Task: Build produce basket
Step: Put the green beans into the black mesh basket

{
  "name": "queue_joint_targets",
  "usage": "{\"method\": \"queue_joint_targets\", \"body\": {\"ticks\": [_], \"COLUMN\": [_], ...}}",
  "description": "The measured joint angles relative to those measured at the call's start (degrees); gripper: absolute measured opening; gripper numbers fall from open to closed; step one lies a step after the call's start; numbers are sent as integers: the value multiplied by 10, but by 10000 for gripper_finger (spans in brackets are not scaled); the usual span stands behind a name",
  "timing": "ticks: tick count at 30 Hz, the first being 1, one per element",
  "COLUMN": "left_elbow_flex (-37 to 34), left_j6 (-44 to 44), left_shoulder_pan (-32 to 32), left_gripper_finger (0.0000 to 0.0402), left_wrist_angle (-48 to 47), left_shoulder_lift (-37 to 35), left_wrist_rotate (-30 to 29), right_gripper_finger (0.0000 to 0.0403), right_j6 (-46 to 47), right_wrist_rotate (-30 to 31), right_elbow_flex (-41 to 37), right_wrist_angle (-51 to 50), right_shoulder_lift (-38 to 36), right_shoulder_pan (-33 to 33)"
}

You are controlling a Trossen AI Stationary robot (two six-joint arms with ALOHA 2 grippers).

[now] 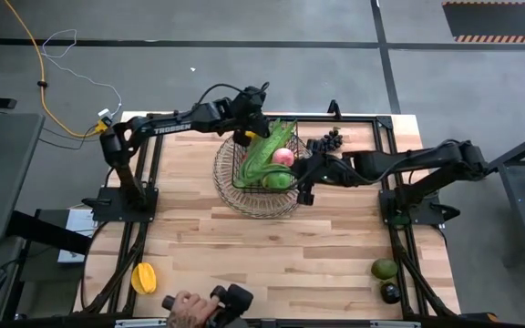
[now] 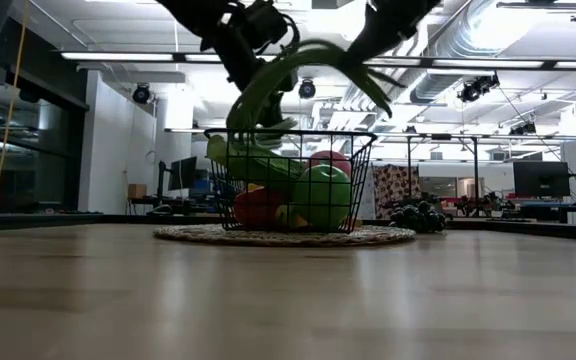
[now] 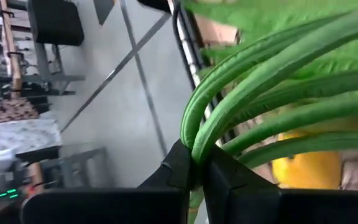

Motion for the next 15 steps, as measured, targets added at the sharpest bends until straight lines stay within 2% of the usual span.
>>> {"method": "queue_joint_targets", "body": {"ticks": [7,11,15], "left_elbow_flex": [0,0,0], "left_j6": [60,89,87], "left_shoulder_pan": [11,16,17], "left_gripper_finger": [8,8,8], "left_wrist_angle": [-8,-11,-13], "left_shoulder_lift": [-12,-2,12], "left_wrist_rotate": [-50,-61,-58], "right_gripper_finger": [2,2,2], "right_j6": [25,25,21], "right_wrist_rotate": [1,-3,-12], "right_elbow_flex": [-69,-87,-87], "right_wrist_angle": [78,138,154], "right_shoulder_lift": [1,1,1], "right_shoulder_pan": [-30,-38,-37]}}
